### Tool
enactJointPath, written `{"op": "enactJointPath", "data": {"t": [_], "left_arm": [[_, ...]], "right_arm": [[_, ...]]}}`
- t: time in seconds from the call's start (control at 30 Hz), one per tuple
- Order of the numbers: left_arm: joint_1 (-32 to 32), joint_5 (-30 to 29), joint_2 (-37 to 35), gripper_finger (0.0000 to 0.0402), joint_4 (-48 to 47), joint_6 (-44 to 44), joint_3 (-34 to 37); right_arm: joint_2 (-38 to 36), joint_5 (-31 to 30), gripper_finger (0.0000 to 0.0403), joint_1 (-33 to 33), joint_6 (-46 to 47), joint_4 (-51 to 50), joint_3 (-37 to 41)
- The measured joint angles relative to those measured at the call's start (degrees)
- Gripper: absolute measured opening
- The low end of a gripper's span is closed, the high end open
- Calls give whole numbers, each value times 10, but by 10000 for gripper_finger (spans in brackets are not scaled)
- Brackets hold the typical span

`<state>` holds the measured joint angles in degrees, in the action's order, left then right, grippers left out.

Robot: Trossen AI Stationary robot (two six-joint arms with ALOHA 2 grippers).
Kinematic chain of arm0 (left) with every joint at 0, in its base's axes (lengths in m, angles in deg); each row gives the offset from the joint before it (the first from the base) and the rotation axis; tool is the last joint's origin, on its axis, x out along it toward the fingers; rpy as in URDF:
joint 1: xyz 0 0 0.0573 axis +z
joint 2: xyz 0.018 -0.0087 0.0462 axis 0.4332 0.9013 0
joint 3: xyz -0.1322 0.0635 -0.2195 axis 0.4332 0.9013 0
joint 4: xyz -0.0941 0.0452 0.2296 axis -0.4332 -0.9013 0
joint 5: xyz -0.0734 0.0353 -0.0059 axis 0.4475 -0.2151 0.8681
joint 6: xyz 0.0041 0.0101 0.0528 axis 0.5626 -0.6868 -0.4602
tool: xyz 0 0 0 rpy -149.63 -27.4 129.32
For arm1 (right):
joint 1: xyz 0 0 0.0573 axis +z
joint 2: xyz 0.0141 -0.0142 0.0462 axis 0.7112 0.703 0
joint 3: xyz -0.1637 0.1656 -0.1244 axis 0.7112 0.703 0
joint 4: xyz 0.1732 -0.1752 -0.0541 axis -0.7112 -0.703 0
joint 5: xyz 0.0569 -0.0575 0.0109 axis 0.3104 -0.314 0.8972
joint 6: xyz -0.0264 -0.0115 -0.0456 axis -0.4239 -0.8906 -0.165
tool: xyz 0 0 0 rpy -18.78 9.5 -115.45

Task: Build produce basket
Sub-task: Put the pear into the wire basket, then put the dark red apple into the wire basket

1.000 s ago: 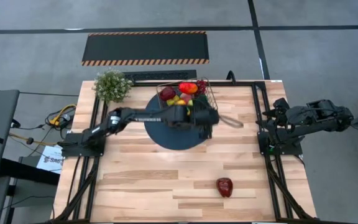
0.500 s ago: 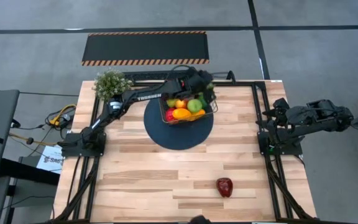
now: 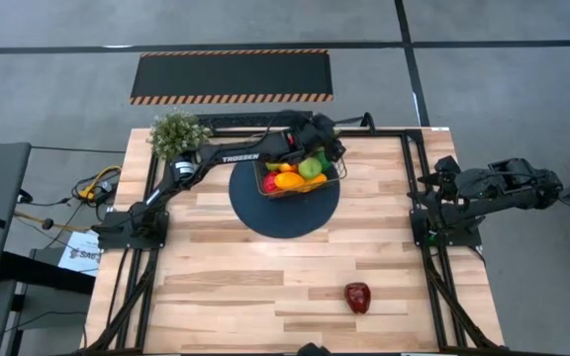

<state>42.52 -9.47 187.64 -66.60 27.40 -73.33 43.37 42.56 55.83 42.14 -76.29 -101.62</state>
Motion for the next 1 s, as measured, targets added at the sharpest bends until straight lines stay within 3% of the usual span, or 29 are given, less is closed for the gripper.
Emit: {"op": "enactJointPath", "data": {"t": [0.27,0.57,0.8,1.0], "left_arm": [[-15,-76,-1,333,-26,40,-1],[-15,-78,-1,371,-67,90,-1],[-19,-83,-1,390,-65,79,-1],[-27,-72,-1,392,-72,5,-17]], "right_arm": [[0,0,385,0,-15,0,0],[0,0,385,0,-33,0,0],[0,0,385,0,-33,0,0],[0,0,385,0,-34,0,0]]}}
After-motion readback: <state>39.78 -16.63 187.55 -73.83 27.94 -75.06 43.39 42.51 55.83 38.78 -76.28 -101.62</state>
